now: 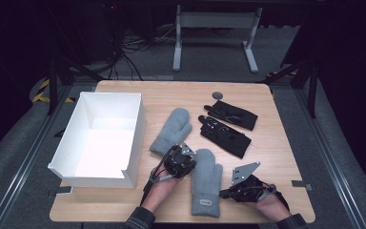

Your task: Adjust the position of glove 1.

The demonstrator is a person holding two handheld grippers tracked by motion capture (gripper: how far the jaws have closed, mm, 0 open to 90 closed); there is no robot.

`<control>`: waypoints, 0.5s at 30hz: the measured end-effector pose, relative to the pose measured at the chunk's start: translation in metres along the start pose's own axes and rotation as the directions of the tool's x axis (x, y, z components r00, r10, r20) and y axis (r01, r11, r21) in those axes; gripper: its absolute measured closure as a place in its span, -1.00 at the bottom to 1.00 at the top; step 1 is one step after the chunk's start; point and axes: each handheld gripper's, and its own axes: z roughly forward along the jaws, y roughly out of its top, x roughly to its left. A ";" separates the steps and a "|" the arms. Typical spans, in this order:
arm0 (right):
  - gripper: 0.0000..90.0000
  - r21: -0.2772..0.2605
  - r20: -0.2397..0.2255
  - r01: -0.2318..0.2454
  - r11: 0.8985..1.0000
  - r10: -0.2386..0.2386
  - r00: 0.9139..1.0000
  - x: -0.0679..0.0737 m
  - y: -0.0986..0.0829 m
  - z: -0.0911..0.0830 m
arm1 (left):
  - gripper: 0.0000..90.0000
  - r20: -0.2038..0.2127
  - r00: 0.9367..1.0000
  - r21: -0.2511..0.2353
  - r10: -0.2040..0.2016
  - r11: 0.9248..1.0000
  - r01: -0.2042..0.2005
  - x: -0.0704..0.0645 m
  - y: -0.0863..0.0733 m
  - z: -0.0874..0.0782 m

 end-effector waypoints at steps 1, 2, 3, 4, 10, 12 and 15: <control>1.00 -0.001 -0.006 0.008 1.000 -0.008 1.000 0.001 0.002 0.002 | 1.00 0.003 1.000 0.001 -0.002 1.000 0.002 0.000 0.000 0.001; 1.00 0.001 -0.011 0.009 1.000 -0.009 1.000 0.001 0.003 0.003 | 1.00 0.004 1.000 0.003 0.001 1.000 -0.001 -0.001 0.001 0.001; 1.00 -0.003 -0.016 0.016 1.000 -0.016 1.000 0.002 0.004 0.005 | 1.00 0.008 1.000 0.005 0.001 1.000 -0.001 -0.001 0.002 0.002; 1.00 -0.003 -0.020 0.017 1.000 -0.017 1.000 0.002 0.006 0.006 | 1.00 0.012 1.000 0.004 0.001 1.000 -0.001 -0.002 0.002 0.003; 1.00 -0.012 -0.043 0.035 0.999 -0.035 0.998 0.006 0.015 0.017 | 1.00 0.027 1.000 0.008 0.008 1.000 -0.009 -0.004 0.003 0.004; 1.00 -0.010 -0.052 0.048 0.999 -0.049 0.997 0.009 0.021 0.023 | 1.00 0.029 1.000 0.010 0.009 1.000 -0.010 -0.005 0.004 0.004; 1.00 -0.014 -0.059 0.059 0.998 -0.060 0.996 0.011 0.025 0.026 | 1.00 0.034 0.999 0.009 0.015 1.000 -0.015 -0.006 0.004 0.004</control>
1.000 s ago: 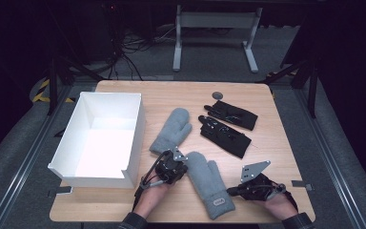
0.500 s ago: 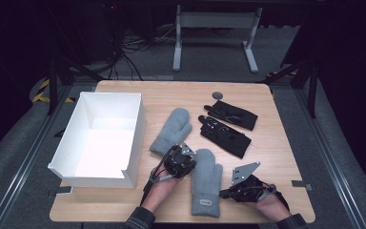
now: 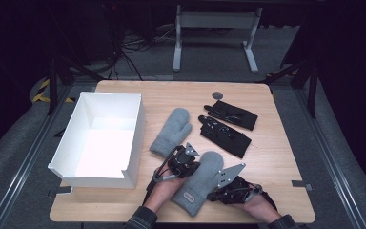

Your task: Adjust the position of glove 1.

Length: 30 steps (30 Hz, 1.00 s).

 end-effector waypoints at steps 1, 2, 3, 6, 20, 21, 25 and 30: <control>1.00 -0.001 -0.003 0.003 1.000 -0.003 1.000 0.000 0.002 0.002 | 1.00 0.002 1.000 0.001 -0.001 1.000 0.001 0.000 0.000 0.000; 1.00 -0.001 -0.006 0.005 1.000 -0.005 1.000 0.001 0.004 0.004 | 1.00 0.004 1.000 0.001 0.001 1.000 -0.001 -0.001 0.000 0.001; 1.00 -0.002 -0.006 0.012 1.000 -0.012 1.000 0.001 0.006 0.007 | 1.00 0.006 1.000 0.003 -0.001 1.000 0.001 -0.001 0.000 0.001; 1.00 0.000 -0.012 0.020 1.000 -0.020 1.000 0.002 0.010 0.011 | 1.00 0.013 1.000 -0.001 0.003 1.000 -0.003 -0.001 0.000 0.001; 0.25 -0.059 0.097 -0.010 0.998 0.016 0.995 0.001 -0.008 -0.021 | 0.32 -0.007 1.000 -0.020 -0.007 1.000 0.007 0.010 -0.001 -0.021; 0.19 -0.059 0.117 -0.017 0.998 0.024 0.993 0.000 -0.011 -0.026 | 0.25 -0.013 1.000 -0.023 -0.005 1.000 0.004 0.011 -0.001 -0.024; -0.18 -0.082 0.242 -0.059 0.995 0.078 0.967 -0.009 -0.030 -0.045 | -0.09 -0.039 0.999 -0.035 0.001 0.999 -0.002 0.016 0.000 -0.030; -0.41 -0.103 0.329 -0.108 0.989 0.136 0.934 -0.019 -0.050 -0.058 | -0.29 -0.063 0.998 -0.032 -0.001 0.999 -0.001 0.022 0.004 -0.032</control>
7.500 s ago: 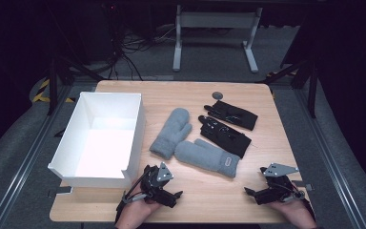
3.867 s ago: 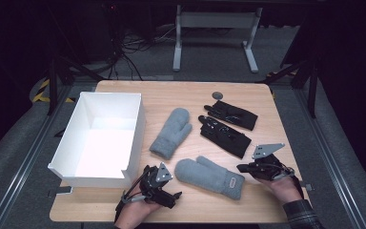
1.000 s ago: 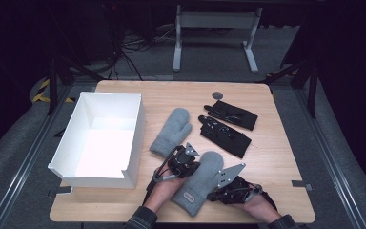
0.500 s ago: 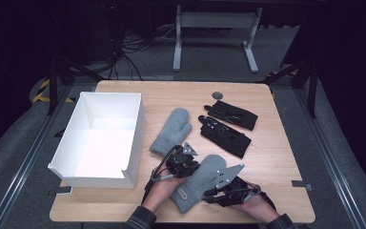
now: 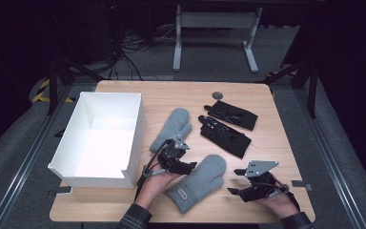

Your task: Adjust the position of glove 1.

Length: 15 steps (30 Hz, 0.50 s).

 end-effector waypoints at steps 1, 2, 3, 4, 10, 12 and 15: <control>-0.46 -0.001 0.017 -0.008 1.000 0.008 1.000 -0.003 -0.004 -0.002 | -0.34 -0.005 1.000 0.001 -0.002 1.000 0.002 0.001 0.001 -0.001; -0.53 0.001 0.038 -0.018 1.000 0.017 0.999 -0.006 -0.008 -0.003 | -0.40 -0.008 1.000 -0.005 -0.008 1.000 0.008 0.003 0.003 -0.001; -0.56 0.001 0.055 -0.025 1.000 0.025 0.998 -0.009 -0.012 -0.004 | -0.43 -0.011 1.000 -0.002 -0.009 1.000 0.009 0.005 0.004 -0.002; -0.58 0.005 0.061 -0.038 0.999 0.038 0.997 -0.013 -0.015 -0.005 | -0.47 -0.015 1.000 0.000 -0.011 1.000 0.011 0.006 0.005 -0.002; -0.65 0.008 0.142 -0.097 0.995 0.095 0.985 -0.026 -0.029 -0.010 | -0.64 -0.076 0.997 -0.014 -0.028 1.000 0.027 0.020 0.017 -0.002; -0.66 0.001 0.153 -0.124 0.992 0.122 0.981 -0.031 -0.032 -0.012 | -0.64 -0.097 0.994 -0.021 -0.041 0.999 0.039 0.027 0.020 -0.003; -0.67 -0.006 0.174 -0.142 0.990 0.141 0.975 -0.035 -0.035 -0.013 | -0.65 -0.127 0.990 -0.032 -0.062 0.998 0.059 0.038 0.024 -0.004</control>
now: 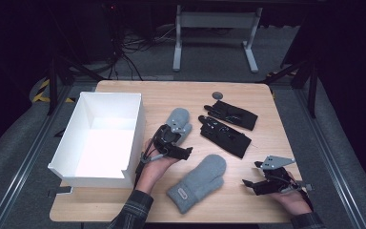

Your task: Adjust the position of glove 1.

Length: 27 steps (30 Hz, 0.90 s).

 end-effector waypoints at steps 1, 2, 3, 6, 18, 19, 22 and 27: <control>-0.68 -0.003 0.005 -0.004 1.000 0.004 1.000 -0.001 0.000 0.000 | -0.65 -0.019 1.000 0.003 -0.004 1.000 0.004 0.005 0.002 0.001; -0.68 -0.003 0.005 -0.004 1.000 0.004 1.000 -0.001 0.000 0.000 | -0.64 -0.019 1.000 0.003 -0.004 1.000 0.004 0.005 0.002 0.001; -0.71 -0.007 0.013 -0.010 1.000 0.010 1.000 -0.003 -0.001 0.001 | -0.64 -0.037 0.999 0.003 -0.024 1.000 0.024 0.011 0.004 0.003; -0.72 -0.002 0.018 -0.010 1.000 0.010 1.000 -0.003 -0.001 0.003 | -0.64 -0.056 0.998 -0.002 -0.042 0.999 0.042 0.018 0.007 0.005; -0.89 -0.019 -0.001 -0.039 0.999 0.039 0.999 -0.005 -0.005 0.007 | -0.60 -0.143 0.984 0.053 -0.103 0.992 0.112 0.044 0.007 0.030; -0.89 -0.019 -0.001 -0.039 0.999 0.039 0.999 -0.005 -0.005 0.007 | -0.58 -0.143 0.984 0.058 -0.110 0.991 0.119 0.046 0.006 0.032; -0.89 -0.019 0.000 -0.039 0.999 0.039 0.999 -0.005 -0.005 0.007 | -0.55 -0.135 0.984 0.072 -0.120 0.989 0.131 0.049 0.003 0.037; -0.89 -0.019 -0.001 -0.039 0.999 0.039 0.999 -0.005 -0.005 0.007 | -0.47 -0.132 0.983 0.084 -0.127 0.987 0.139 0.049 0.002 0.040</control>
